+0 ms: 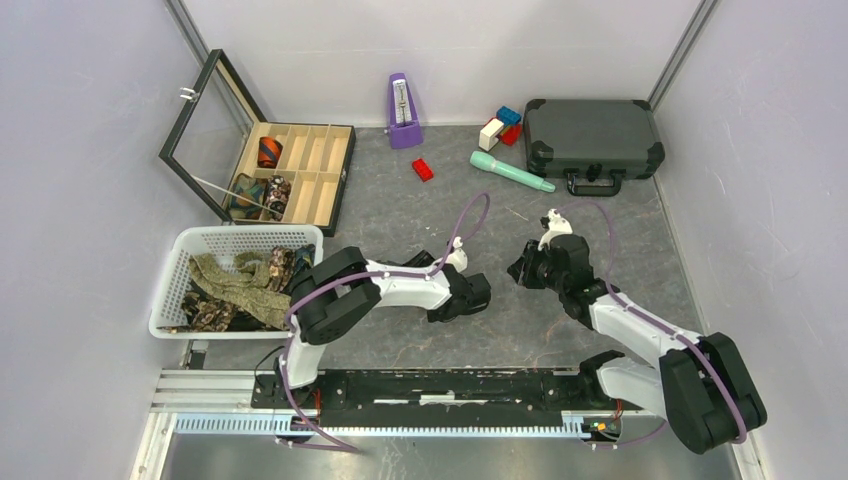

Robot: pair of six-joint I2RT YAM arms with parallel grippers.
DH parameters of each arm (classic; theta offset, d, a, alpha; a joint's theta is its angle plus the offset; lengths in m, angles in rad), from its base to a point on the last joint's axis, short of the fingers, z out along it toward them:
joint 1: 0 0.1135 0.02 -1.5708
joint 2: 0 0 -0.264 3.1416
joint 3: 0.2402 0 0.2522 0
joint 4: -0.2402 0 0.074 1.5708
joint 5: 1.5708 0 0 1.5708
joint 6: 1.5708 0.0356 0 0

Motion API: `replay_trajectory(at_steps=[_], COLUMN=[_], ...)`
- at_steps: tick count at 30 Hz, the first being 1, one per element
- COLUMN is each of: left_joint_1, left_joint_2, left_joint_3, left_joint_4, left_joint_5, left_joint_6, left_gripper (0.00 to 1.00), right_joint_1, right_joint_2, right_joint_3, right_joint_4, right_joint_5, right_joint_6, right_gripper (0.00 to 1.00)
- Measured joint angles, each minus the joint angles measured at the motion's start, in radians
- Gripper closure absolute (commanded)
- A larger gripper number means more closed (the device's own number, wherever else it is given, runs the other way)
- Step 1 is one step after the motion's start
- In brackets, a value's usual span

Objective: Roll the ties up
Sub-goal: Roll the tie at the center of the board.

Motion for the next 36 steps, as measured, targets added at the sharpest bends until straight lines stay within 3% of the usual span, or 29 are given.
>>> replay_trajectory(at_steps=[8, 27, 36], left_joint_1=[-0.018, -0.056, -0.063], left_joint_2=[-0.047, -0.182, -0.4], left_joint_3=[-0.019, -0.075, -0.08], left_joint_4=[0.023, 0.071, 0.075], left_joint_5=[0.029, 0.124, 0.189], left_joint_6=[-0.031, -0.053, -0.05], left_gripper=[0.4, 0.09, 0.1], right_joint_1=[0.0, 0.086, 0.161], right_joint_2=[0.039, 0.201, 0.243], right_joint_3=[0.002, 0.166, 0.227], right_joint_4=[0.003, 0.02, 0.013], right_joint_5=[-0.01, -0.078, -0.06], right_joint_6=[-0.008, -0.059, -0.059], right_gripper=[0.7, 0.7, 0.69])
